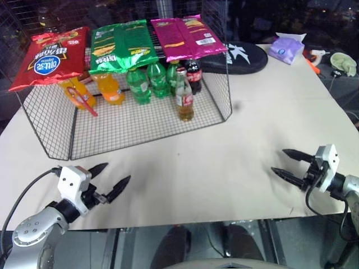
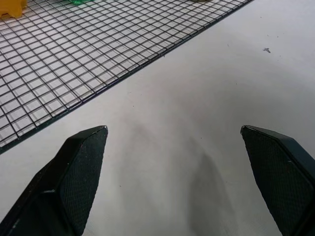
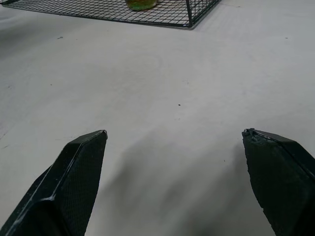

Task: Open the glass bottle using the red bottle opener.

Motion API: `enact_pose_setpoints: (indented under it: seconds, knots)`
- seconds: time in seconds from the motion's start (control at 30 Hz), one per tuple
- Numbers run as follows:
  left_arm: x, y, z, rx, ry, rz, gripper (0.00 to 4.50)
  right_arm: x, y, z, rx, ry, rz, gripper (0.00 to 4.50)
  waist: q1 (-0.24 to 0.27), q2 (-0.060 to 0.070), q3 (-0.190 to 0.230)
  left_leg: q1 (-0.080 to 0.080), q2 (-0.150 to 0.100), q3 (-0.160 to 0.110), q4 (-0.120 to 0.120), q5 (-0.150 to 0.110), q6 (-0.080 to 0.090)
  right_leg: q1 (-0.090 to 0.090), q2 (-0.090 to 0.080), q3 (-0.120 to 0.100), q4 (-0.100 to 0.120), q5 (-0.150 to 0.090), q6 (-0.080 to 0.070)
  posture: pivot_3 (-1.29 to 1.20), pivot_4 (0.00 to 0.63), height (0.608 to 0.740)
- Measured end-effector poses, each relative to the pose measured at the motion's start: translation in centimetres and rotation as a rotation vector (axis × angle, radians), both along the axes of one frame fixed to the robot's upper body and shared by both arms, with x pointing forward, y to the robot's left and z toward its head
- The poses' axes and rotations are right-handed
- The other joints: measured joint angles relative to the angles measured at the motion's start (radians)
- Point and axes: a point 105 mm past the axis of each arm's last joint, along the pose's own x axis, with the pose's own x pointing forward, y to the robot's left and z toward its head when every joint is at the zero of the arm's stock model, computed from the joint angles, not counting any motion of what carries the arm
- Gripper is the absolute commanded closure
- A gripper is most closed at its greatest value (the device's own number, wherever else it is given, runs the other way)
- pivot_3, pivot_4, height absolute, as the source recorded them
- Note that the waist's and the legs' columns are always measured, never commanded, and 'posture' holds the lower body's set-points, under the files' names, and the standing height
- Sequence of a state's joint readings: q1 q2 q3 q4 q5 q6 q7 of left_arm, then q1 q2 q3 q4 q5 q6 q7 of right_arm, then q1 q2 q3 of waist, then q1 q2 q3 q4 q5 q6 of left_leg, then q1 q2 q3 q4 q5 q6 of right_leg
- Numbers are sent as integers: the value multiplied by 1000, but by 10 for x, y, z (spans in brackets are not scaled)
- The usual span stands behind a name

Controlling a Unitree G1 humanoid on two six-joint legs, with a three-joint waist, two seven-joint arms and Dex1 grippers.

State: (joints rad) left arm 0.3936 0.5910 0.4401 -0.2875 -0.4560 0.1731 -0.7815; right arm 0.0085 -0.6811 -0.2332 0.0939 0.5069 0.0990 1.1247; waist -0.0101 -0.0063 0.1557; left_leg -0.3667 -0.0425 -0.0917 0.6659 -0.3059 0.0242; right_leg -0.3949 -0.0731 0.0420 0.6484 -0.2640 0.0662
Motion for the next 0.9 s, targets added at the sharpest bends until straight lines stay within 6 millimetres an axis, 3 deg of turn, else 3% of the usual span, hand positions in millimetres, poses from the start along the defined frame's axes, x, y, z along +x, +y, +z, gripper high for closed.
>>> enact_pose_setpoints:
  seconds: [0.77, 0.9]
  knots:
    - [0, 0, 0, -17, -8, 18, 0, 0, 15, 13, -5, -11, 22, 63, 0, 0, 0, -1, 0, 0, 0, 0, 0, -1, 0, 0, 0, 0, 0, 0, 150, 740]
    - [10, 1, 9, -14, -66, 52, 0, -1, 28, 21, 23, -45, 65, 63, 1, 0, 0, -1, 0, -1, 0, 0, 0, 0, 0, -1, 0, 0, 0, 0, 150, 740]
